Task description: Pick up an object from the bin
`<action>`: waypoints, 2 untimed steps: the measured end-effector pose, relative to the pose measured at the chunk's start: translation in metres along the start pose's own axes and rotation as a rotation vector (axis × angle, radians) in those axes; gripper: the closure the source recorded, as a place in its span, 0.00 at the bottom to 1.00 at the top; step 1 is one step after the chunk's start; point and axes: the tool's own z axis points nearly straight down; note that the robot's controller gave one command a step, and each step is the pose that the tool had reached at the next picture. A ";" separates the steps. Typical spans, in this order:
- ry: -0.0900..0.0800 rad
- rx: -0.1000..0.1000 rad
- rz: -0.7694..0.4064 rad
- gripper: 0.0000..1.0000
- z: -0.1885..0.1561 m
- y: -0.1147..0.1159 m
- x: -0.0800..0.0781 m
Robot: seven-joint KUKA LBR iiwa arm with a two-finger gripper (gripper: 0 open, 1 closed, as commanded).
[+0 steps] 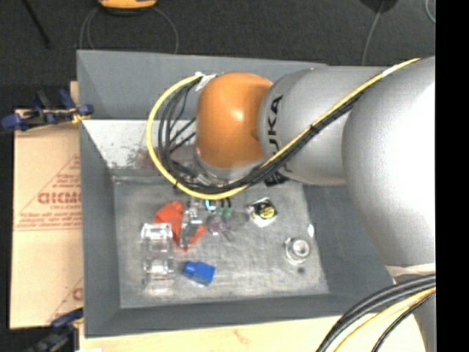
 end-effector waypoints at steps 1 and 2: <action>-0.013 0.000 -0.283 0.00 0.067 -0.001 -0.005; -0.011 -0.001 -0.279 0.00 0.065 0.000 -0.007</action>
Offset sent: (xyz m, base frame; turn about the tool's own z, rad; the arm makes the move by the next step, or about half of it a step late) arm 0.0012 -0.0010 -0.0721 -0.2845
